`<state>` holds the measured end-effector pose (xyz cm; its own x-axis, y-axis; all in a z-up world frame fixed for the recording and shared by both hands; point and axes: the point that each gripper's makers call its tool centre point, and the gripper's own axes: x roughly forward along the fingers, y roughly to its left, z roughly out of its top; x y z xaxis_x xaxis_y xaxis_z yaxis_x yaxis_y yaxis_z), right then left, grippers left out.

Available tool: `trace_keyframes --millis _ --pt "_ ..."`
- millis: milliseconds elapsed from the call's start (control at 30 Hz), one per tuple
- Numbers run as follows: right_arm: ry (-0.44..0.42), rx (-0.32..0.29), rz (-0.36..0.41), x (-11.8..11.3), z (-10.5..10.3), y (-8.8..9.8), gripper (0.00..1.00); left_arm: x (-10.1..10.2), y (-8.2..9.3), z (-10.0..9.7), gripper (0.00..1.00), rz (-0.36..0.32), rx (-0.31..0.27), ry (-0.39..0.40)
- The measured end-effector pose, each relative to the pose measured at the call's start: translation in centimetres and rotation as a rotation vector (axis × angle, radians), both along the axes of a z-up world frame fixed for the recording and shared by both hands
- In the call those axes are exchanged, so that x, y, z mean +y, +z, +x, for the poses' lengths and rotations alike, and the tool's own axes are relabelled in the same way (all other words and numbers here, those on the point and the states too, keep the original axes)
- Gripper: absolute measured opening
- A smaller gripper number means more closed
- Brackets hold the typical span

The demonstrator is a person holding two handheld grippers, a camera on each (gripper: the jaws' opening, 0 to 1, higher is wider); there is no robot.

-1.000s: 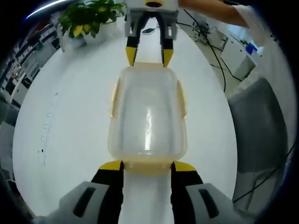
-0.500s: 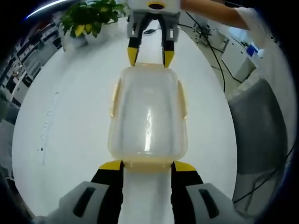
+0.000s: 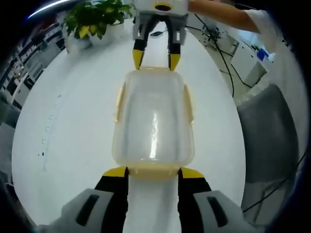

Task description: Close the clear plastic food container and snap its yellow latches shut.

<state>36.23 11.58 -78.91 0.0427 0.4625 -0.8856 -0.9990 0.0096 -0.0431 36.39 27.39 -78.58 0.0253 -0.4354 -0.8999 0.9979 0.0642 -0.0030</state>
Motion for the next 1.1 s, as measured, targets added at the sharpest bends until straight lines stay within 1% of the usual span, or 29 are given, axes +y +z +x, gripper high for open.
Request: trace_keyframes --millis 200,233,267,367,467,533,600,667,700,767,800,833,867,900,933,967,1000,1033,1067,1100 --pt "-0.021 0.008 0.01 -0.1 0.0 0.0 0.37 0.0 0.0 0.0 0.34 -0.011 0.0 -0.001" --pt "-0.029 0.012 0.013 -0.1 -0.1 0.0 0.36 0.0 0.0 0.0 0.34 -0.015 0.0 0.0" --pt "-0.039 0.028 0.011 -0.2 -0.3 -0.1 0.35 0.0 0.0 0.0 0.34 -0.02 0.001 0.002" --pt "-0.047 0.036 0.023 -0.3 -0.5 -0.2 0.32 0.0 0.0 0.0 0.35 -0.028 -0.003 0.001" --pt "-0.057 0.044 0.017 -0.5 -0.7 -0.5 0.31 0.1 0.0 -0.1 0.35 -0.034 0.002 0.013" --pt "-0.059 0.045 0.011 -0.6 -0.9 -0.8 0.31 0.4 -0.1 -0.1 0.34 -0.028 0.005 0.019" --pt "-0.067 0.067 0.007 -0.7 -1.2 -1.1 0.32 0.9 -0.3 0.0 0.34 -0.013 0.001 0.018" --pt "-0.079 0.08 0.0 -1.0 -1.4 -1.3 0.33 1.5 -0.4 0.1 0.36 -0.001 0.012 0.048" --pt "-0.091 0.094 -0.012 -1.3 -1.6 -1.5 0.34 2.0 -0.4 0.1 0.37 0.004 0.026 0.096" --pt "-0.106 0.097 -0.019 -1.8 -1.6 -1.6 0.34 2.7 -0.4 0.0 0.39 0.014 0.064 0.164" --pt "-0.145 0.118 -0.021 -2.3 -1.7 -1.6 0.35 2.9 -0.2 -0.2 0.39 0.001 0.09 0.196" --pt "-0.186 0.129 -0.01 -2.6 -1.6 -1.4 0.36 3.1 0.0 -0.3 0.39 -0.009 0.104 0.211" --pt "-0.223 0.137 -0.007 -2.8 -1.4 -1.3 0.38 3.5 0.1 -0.3 0.38 -0.001 0.109 0.215" --pt "-0.27 0.144 0.002 -3.2 -0.9 -0.9 0.39 4.0 0.3 -0.2 0.38 0.01 0.096 0.203" --pt "-0.274 0.14 0.012 -3.2 -0.8 -0.8 0.38 4.1 0.5 -0.2 0.4 0.006 0.086 0.194" --pt "-0.286 0.137 0.039 -3.1 -0.6 -0.2 0.37 4.2 0.9 -0.2 0.4 -0.008 0.096 0.209" --pt "-0.313 0.141 0.056 -3.0 -0.4 0.2 0.35 3.9 1.2 -0.5 0.4 -0.035 0.127 0.25" --pt "-0.339 0.147 0.068 -3.0 -0.3 0.5 0.34 3.7 1.5 -0.5 0.4 -0.053 0.144 0.272" --pt "-0.38 0.152 0.085 -3.0 0.0 1.0 0.35 3.4 2.0 -0.3 0.41 -0.081 0.155 0.309" --pt "-0.397 0.153 0.1 -2.9 0.2 1.4 0.35 3.2 2.3 -0.4 0.41 -0.095 0.168 0.321"
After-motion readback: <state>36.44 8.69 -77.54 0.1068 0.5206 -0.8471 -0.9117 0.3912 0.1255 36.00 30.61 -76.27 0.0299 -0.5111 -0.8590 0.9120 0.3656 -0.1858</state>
